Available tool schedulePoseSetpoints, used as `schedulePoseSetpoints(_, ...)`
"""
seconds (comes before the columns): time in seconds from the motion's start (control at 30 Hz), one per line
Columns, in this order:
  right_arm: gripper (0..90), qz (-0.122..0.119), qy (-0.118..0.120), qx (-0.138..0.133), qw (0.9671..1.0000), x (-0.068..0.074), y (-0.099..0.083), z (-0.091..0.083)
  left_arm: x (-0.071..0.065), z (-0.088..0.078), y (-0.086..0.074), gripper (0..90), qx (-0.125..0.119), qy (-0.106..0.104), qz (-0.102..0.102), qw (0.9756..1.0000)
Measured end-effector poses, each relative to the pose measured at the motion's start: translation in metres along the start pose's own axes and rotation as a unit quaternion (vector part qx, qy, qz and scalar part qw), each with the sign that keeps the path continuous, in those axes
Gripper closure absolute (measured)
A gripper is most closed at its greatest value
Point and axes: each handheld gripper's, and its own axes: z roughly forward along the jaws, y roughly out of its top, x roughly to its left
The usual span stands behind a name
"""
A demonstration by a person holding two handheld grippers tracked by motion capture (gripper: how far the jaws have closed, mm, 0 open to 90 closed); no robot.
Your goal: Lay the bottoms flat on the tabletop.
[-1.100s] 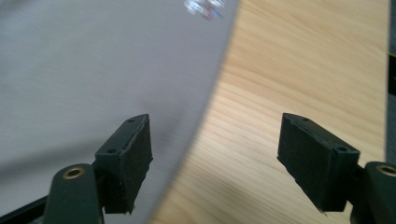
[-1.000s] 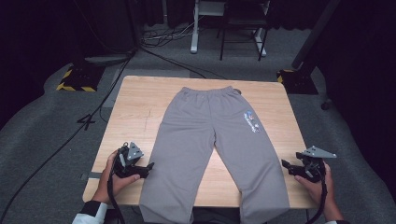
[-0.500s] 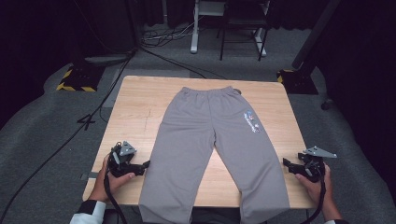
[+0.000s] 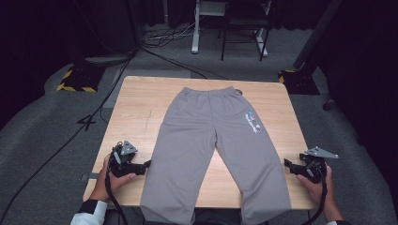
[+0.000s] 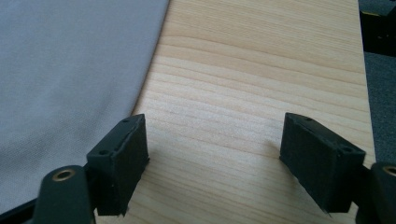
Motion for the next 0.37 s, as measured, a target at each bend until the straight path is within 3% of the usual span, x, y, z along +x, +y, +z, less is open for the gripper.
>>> schedulePoseSetpoints(0.23,19.7,0.004,-0.004,0.002,1.0000,-0.0006,-0.0001,-0.0001,0.0000,0.0000,0.0000,15.7,0.000,0.000,0.000,1.0000)
schedulePoseSetpoints(0.37,14.5,0.000,0.002,0.007,1.0000,0.0000,0.0001,0.0005,0.0000,0.0000,0.0000,15.7,0.000,0.000,0.000,1.0000)
